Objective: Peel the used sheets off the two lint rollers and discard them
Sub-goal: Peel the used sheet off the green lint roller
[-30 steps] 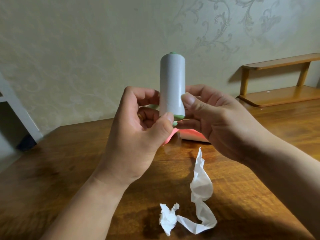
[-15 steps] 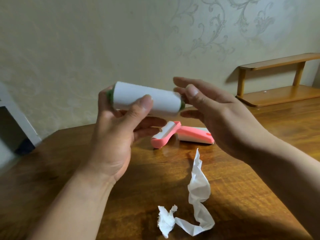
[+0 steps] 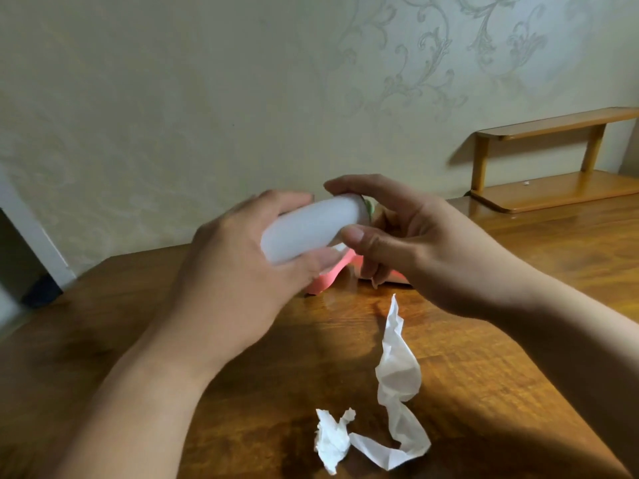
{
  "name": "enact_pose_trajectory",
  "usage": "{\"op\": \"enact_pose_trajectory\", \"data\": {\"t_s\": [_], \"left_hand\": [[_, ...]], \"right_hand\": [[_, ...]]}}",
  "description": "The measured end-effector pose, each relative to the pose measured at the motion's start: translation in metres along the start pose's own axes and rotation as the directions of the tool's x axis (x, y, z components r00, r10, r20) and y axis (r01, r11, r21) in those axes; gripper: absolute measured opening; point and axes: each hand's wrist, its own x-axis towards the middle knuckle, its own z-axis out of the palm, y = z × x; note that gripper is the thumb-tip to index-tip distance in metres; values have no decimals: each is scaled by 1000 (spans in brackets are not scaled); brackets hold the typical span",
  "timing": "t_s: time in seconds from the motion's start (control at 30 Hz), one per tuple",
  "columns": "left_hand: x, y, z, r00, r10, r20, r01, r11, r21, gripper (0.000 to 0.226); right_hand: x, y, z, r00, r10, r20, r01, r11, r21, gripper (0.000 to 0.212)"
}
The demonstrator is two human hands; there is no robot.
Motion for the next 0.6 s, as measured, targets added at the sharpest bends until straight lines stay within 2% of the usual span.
{"op": "enact_pose_trajectory", "data": {"t_s": [0.17,0.37,0.6], "left_hand": [[-5,3,-4,994,49,-95,-49,999,5,69],[-4,3,-8,985,111,-129,-103,992,74,59],[-6,7,-7,979,157,-128,-143,984,107,64]], "right_hand": [[2,1,-5,1000,6,2,-6,993,114,63],[4,0,-4,999,-28,-28,35,957,290,48],[1,-4,-6,999,-36,-37,44,972,231,45]]}}
